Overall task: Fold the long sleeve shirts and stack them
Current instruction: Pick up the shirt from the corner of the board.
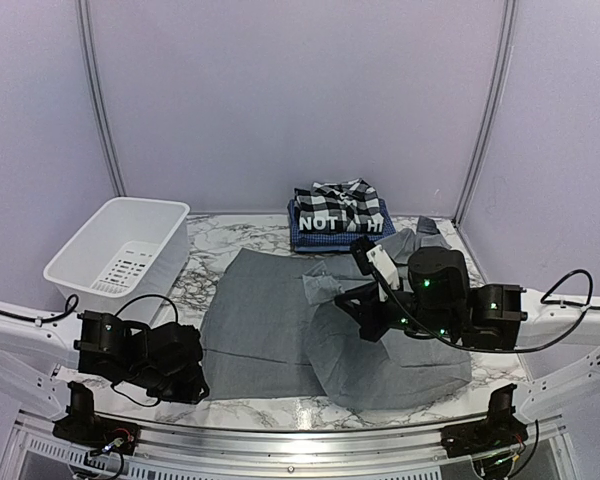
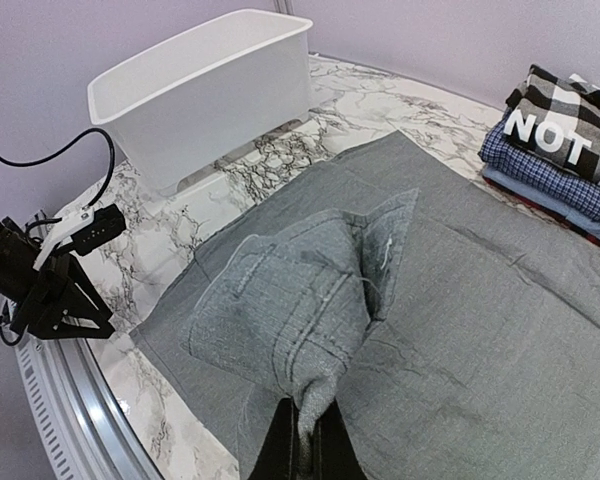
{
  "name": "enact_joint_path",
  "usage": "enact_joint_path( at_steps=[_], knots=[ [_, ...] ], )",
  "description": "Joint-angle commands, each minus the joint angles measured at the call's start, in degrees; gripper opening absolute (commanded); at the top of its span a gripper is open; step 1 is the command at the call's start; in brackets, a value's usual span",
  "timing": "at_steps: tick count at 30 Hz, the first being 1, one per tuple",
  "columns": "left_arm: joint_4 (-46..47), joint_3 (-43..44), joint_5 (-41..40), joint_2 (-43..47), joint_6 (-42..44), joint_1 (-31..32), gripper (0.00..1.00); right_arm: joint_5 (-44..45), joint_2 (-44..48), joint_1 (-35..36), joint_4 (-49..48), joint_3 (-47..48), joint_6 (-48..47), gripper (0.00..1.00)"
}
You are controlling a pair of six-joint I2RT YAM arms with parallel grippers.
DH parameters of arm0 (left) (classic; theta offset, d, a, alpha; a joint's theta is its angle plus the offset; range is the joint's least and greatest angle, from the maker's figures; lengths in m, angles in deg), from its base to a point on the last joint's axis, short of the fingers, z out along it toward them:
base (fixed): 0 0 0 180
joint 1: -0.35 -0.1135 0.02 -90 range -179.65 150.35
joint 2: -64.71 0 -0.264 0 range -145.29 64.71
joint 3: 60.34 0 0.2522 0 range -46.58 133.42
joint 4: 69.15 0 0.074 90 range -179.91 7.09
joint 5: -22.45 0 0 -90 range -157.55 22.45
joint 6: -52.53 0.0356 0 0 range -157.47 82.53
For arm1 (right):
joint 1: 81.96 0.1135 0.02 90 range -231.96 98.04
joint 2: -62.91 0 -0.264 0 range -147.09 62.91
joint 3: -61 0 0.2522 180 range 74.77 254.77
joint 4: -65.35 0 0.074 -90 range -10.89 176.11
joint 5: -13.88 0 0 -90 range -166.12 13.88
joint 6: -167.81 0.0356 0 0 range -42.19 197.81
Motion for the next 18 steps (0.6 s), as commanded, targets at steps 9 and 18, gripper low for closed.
enact_joint_path(
  at_steps=[9, 18],
  knots=[
    [3.4, -2.0, -0.9, -5.0, -3.1, 1.0, 0.28, 1.7, 0.3, 0.3, 1.1, 3.8, -0.8, 0.00],
    [8.5, -2.9, -1.2, -9.8, -2.7, 1.0, 0.23, 1.1, 0.8, 0.2, 2.4, 4.4, -0.2, 0.00]
  ],
)
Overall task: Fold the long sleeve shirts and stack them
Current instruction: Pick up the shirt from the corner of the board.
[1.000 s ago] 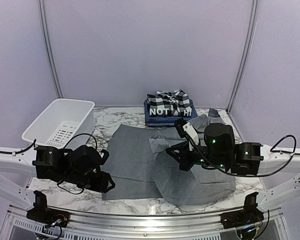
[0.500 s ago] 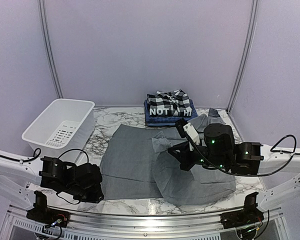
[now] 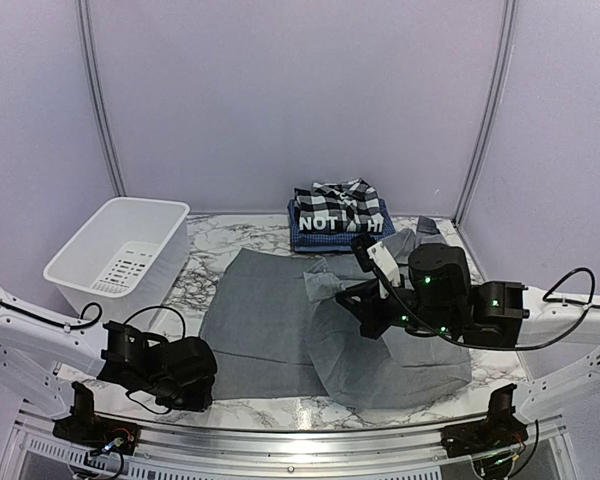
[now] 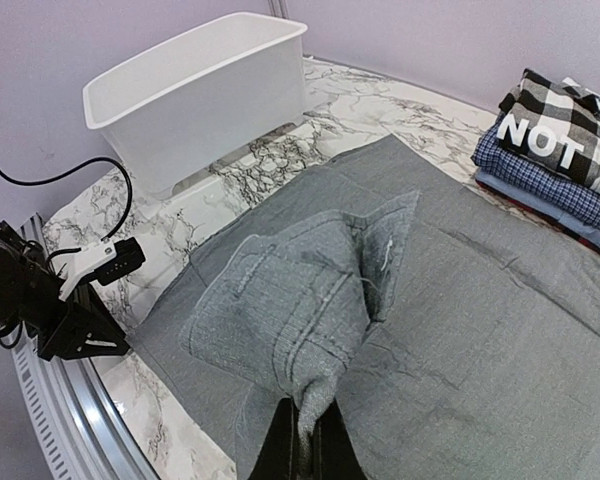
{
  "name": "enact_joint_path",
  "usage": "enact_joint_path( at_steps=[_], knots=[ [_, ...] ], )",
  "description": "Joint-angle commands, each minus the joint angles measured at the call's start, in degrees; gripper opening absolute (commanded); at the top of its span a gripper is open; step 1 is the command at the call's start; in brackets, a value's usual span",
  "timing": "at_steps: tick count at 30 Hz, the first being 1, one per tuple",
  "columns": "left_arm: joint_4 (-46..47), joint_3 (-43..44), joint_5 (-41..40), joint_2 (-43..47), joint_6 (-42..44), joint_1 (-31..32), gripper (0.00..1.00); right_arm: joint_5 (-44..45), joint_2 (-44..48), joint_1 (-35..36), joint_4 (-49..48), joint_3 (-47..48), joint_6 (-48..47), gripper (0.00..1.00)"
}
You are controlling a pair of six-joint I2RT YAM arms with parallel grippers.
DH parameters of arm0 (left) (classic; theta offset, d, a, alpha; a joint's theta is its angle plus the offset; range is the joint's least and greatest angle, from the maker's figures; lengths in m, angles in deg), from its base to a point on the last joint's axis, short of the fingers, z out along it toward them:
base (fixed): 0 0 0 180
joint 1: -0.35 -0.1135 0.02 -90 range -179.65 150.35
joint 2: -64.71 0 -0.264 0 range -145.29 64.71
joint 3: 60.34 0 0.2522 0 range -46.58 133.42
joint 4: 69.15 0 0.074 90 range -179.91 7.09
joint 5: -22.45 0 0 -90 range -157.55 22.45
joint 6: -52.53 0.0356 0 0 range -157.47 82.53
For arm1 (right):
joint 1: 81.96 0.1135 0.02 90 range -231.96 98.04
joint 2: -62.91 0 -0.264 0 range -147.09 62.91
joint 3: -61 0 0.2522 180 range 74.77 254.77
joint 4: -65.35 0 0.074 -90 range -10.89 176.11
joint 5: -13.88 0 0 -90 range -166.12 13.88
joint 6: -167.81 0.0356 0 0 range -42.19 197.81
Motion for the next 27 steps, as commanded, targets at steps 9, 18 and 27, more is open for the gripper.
enact_joint_path(
  at_steps=[9, 18, 27],
  knots=[
    [2.6, -1.2, -3.2, -1.5, 0.6, 0.2, 0.10, 0.4, 1.4, 0.3, 2.4, 5.0, 0.1, 0.00],
    [1.3, 0.7, -3.4, 1.4, 2.1, 0.2, 0.00, 3.7, 1.0, 0.3, 6.9, 10.1, -2.4, 0.00],
    [-3.0, 10.3, -5.1, 4.1, 5.1, -3.0, 0.00, 15.4, -4.0, 0.0, 12.8, 21.3, -8.7, 0.00]
  ],
)
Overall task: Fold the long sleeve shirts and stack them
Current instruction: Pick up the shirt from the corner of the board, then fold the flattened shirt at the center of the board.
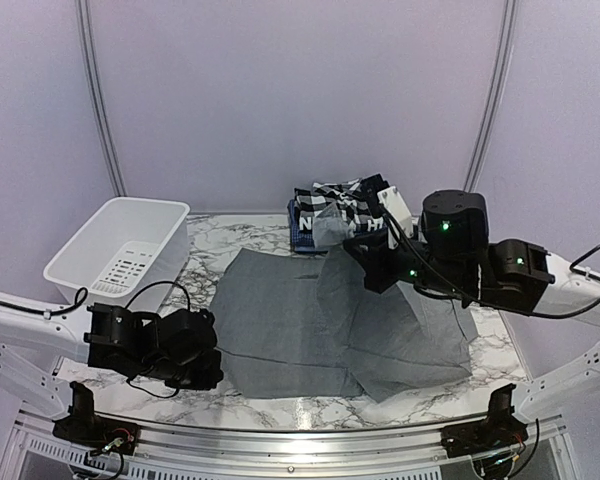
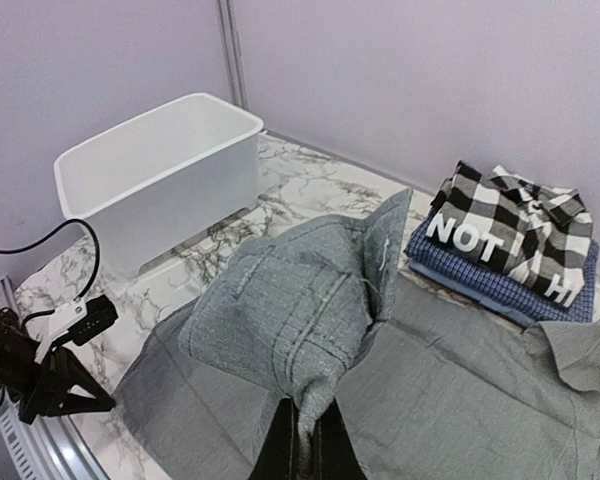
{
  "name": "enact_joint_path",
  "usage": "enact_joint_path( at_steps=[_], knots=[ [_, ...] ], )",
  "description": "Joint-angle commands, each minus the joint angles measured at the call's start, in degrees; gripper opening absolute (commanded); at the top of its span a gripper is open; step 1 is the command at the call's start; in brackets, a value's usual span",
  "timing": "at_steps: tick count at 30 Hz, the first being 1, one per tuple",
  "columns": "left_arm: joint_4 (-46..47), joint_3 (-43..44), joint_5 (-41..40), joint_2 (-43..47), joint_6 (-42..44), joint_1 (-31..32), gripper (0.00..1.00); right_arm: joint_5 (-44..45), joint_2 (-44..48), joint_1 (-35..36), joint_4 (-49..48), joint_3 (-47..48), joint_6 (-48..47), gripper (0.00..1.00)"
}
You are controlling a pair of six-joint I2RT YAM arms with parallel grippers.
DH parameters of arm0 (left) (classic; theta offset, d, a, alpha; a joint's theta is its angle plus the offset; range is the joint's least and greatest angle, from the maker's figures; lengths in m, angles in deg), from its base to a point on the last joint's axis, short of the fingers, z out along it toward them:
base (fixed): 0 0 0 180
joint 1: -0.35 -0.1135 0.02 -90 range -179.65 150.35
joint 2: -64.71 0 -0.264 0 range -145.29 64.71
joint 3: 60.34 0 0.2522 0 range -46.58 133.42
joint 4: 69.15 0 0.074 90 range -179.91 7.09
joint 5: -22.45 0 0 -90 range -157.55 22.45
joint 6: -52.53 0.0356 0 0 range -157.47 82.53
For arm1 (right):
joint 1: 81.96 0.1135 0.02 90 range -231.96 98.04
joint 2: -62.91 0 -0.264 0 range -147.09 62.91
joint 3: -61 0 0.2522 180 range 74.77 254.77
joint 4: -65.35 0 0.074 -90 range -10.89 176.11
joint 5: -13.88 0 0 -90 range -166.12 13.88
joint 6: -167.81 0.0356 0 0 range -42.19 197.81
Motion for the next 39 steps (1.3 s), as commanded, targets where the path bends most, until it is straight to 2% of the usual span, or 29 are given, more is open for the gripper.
enact_joint_path(
  at_steps=[1, 9, 19, 31, 39],
  knots=[
    [-3.5, 5.0, -1.8, 0.4, 3.4, -3.0, 0.00, 9.2, -2.8, -0.3, 2.6, 6.1, -5.1, 0.00],
    [-4.1, 8.5, -0.7, -2.8, 8.9, -12.9, 0.00, 9.3, -4.8, -9.6, -2.6, 8.0, -10.1, 0.00],
    [-3.4, 11.9, 0.4, -8.8, 14.6, -21.4, 0.00, 13.0, -6.5, -13.9, -8.4, 8.6, -14.9, 0.00],
    [-0.8, 16.0, 0.0, -17.6, 18.6, -24.5, 0.00, 12.8, -10.5, -17.6, -13.9, 9.2, -20.3, 0.00],
    [-0.7, 18.0, -1.8, -20.1, 18.9, -25.7, 0.00, 18.0, -9.4, -17.6, -10.0, 7.6, -17.5, 0.00]
  ],
)
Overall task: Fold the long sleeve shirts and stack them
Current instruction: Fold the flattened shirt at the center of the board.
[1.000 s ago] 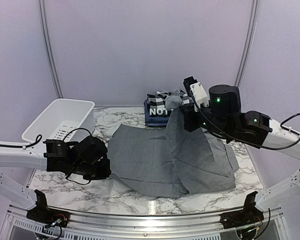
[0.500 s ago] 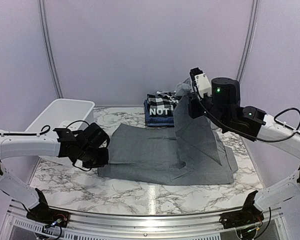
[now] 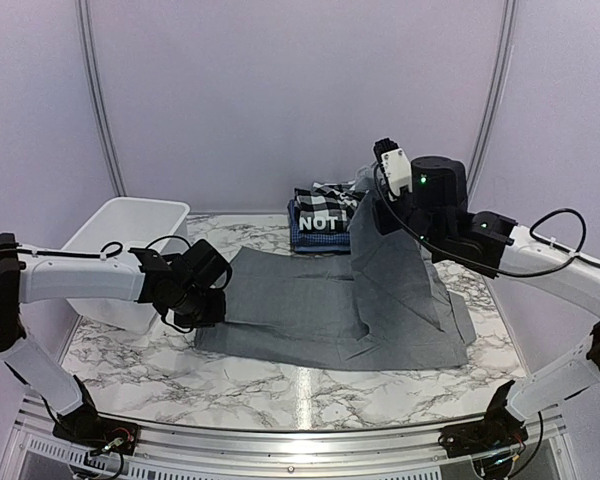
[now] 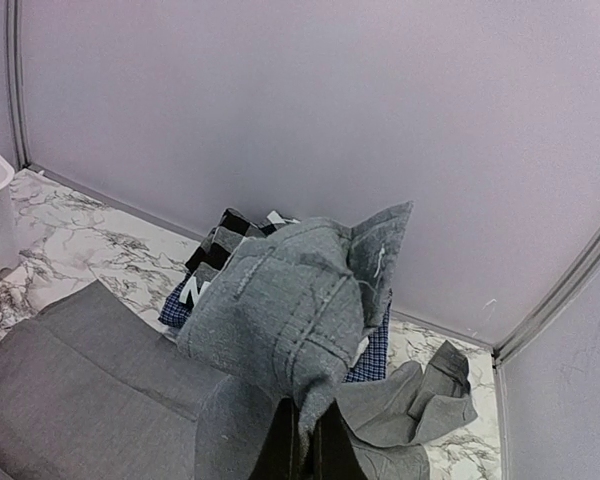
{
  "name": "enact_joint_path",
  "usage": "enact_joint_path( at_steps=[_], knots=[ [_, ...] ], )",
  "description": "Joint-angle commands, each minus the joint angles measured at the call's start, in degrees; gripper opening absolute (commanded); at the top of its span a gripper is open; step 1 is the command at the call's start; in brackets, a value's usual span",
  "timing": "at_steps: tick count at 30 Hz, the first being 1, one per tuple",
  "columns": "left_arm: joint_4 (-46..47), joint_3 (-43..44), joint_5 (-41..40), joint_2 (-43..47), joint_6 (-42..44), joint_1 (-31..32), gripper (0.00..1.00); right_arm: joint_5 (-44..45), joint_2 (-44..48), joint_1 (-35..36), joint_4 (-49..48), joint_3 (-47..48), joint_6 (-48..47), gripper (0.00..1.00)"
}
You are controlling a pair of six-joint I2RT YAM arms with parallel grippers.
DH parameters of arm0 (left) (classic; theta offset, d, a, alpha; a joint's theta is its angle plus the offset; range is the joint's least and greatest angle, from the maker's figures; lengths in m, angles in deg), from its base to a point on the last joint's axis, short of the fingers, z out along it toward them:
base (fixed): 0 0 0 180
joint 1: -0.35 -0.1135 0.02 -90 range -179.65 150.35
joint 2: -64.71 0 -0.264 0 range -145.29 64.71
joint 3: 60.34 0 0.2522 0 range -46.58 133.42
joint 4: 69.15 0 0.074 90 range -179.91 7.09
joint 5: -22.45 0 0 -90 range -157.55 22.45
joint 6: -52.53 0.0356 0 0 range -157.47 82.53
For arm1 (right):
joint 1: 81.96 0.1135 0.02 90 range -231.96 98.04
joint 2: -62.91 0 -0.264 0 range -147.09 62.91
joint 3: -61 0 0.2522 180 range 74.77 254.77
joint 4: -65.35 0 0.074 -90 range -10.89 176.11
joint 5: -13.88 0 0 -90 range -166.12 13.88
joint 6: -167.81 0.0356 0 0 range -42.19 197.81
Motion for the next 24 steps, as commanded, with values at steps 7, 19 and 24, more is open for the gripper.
enact_joint_path(
  at_steps=[7, 19, 24],
  knots=[
    [0.3, 2.0, -1.6, -2.7, 2.0, -2.7, 0.21, 6.1, 1.3, -0.5, 2.7, 1.8, 0.7, 0.00],
    [1.2, 3.5, 2.0, -3.7, 2.4, -3.8, 0.23, 18.4, -3.8, -0.4, 8.8, 6.6, -0.7, 0.00],
    [2.7, 3.0, 5.2, -5.3, 3.0, -3.7, 0.20, 22.1, -3.7, -0.4, 11.1, 6.2, 0.0, 0.00]
  ],
)
